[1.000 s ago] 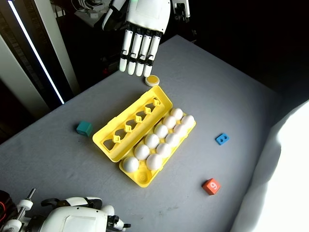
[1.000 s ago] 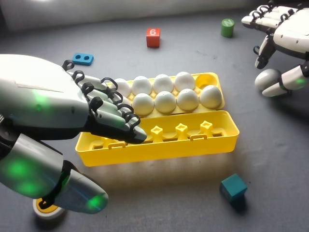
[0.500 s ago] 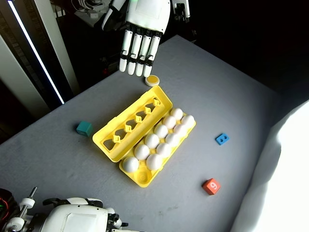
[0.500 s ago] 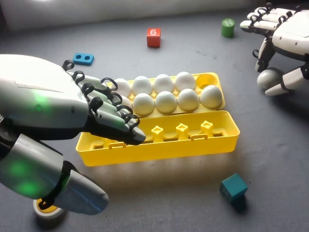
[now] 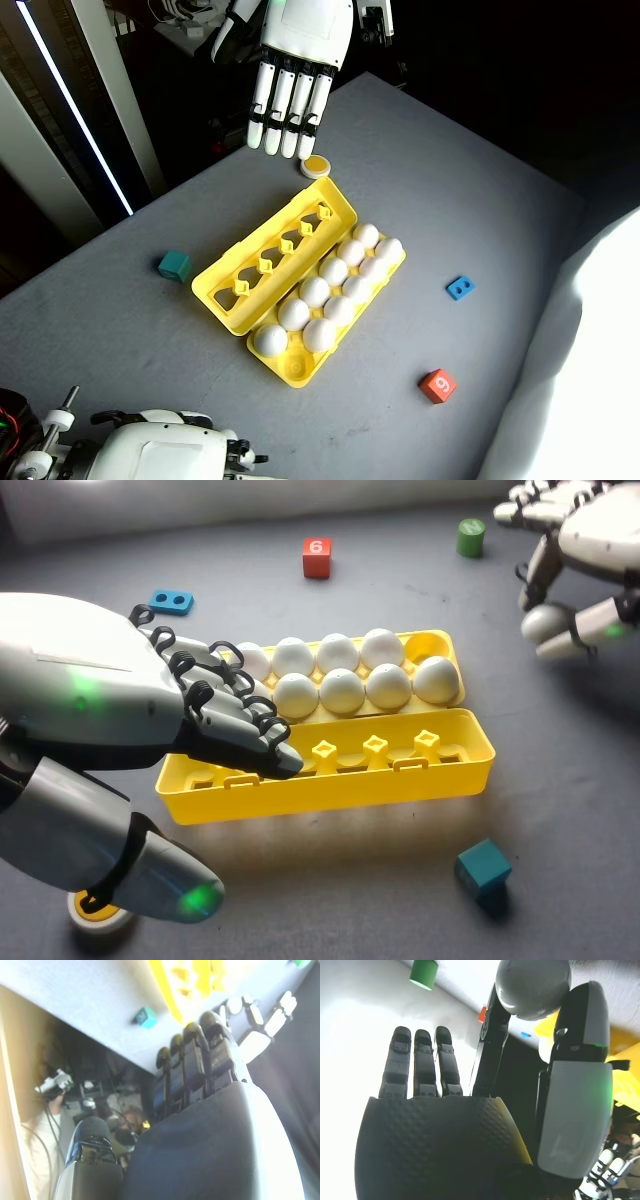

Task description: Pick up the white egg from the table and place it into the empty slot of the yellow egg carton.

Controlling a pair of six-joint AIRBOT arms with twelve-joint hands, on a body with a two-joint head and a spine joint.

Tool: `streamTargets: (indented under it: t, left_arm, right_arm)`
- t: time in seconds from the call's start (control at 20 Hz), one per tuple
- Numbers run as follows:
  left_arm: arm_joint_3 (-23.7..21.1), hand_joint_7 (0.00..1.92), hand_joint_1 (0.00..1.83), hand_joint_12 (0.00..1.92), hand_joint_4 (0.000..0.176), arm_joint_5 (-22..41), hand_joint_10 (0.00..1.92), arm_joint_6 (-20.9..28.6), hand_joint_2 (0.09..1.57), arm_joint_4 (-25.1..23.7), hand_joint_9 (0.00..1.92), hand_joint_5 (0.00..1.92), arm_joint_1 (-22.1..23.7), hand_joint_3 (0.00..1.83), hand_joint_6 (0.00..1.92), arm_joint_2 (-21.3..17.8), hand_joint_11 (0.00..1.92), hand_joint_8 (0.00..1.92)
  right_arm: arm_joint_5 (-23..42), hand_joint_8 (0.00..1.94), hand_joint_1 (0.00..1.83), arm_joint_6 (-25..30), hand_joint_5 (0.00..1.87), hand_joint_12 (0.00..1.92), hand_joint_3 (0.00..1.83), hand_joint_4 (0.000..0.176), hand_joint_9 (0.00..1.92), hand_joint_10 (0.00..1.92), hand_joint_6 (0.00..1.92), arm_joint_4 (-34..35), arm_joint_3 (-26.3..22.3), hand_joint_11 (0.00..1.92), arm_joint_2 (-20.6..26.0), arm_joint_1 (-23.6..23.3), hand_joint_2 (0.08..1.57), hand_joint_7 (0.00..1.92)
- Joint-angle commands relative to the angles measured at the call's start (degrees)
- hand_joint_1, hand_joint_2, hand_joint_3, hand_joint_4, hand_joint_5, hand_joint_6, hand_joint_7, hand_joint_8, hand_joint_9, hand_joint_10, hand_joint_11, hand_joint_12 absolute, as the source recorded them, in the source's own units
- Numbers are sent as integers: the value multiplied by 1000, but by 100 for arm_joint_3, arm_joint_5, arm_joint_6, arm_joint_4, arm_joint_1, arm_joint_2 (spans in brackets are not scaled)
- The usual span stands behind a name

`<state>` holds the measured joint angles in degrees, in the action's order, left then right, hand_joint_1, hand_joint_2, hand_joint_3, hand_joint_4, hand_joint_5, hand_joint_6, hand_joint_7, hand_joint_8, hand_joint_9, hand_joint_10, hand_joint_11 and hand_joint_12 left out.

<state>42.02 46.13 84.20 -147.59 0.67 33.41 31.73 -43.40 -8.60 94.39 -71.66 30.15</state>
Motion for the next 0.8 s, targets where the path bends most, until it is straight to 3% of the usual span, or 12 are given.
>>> streamTargets:
  t: [0.0,0.2,0.3,0.5,0.75]
  left_arm:
    - [-9,168,0,381,0,-353,3,19,1178,233,153,163,71,2,3,11,0,4]
    - [-9,180,0,409,0,-352,2,19,1173,233,167,169,70,1,1,10,0,2]
    - [-8,213,0,489,0,-352,6,19,1175,233,199,204,70,1,6,10,0,6]
    - [-3,220,0,475,0,-352,3,19,1183,234,206,208,70,2,6,10,0,7]
    - [-2,220,0,436,0,-352,2,19,1184,234,203,210,70,1,6,10,0,5]
  right_arm:
    - [619,1,1092,60,1236,0,0,176,0,0,574,204,-16,0,39,-127,1004,116]
    - [620,2,1091,477,1230,0,2,176,0,0,589,316,-55,0,-129,-534,1005,122]
    - [695,3,1097,1011,1255,0,0,176,0,0,544,317,-56,0,-243,-643,997,146]
    - [962,0,1097,1414,1259,0,1,176,0,0,537,317,-79,0,-431,-553,994,154]
    - [950,1,1112,1524,1337,0,0,176,0,0,396,317,-95,0,-606,-409,972,172]
